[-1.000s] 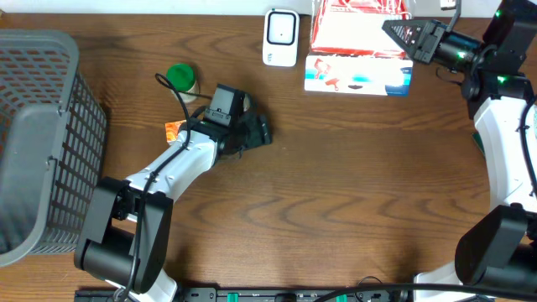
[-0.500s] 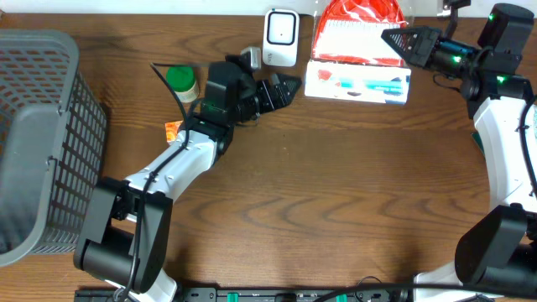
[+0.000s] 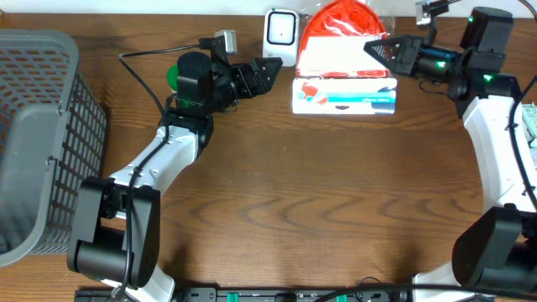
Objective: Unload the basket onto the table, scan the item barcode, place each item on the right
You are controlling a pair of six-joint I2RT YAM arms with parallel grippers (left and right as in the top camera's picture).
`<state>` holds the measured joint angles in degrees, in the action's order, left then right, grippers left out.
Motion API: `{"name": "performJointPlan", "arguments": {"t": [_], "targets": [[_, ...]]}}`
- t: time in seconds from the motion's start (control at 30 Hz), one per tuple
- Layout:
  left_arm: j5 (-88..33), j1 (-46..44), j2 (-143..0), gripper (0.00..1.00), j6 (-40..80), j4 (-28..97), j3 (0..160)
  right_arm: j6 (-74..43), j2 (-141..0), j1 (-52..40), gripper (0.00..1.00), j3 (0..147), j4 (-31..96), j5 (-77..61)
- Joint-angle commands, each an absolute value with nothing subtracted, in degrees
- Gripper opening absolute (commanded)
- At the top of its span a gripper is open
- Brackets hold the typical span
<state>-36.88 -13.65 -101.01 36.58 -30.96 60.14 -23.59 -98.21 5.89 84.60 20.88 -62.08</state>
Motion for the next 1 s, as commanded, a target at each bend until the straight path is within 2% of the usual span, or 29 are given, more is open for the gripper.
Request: {"name": "performJointPlan", "arguments": {"t": [0.0,0.37,0.7,0.97], "targets": [[-41.2,-13.7,-100.3,0.98,34.3,-32.4,62.5,-22.2,-97.6,4.6,0.01,85.0,20.6,-61.7],[-47.2,-12.0,-100.3,0.98,35.4,-39.7,63.2,-20.5,-98.2,2.4,0.01,84.9,23.5,-57.1],[-53.6,-12.1,-100.3,0.98,36.9,-39.7,64.1,-20.5,-100.4,-0.6,0.01,85.0,21.2,-57.6],[-54.0,-12.6,-100.3,0.98,40.2,-39.7,64.1,-20.9,-100.4,-2.3,0.01,85.0,18.9,-59.2]]}}
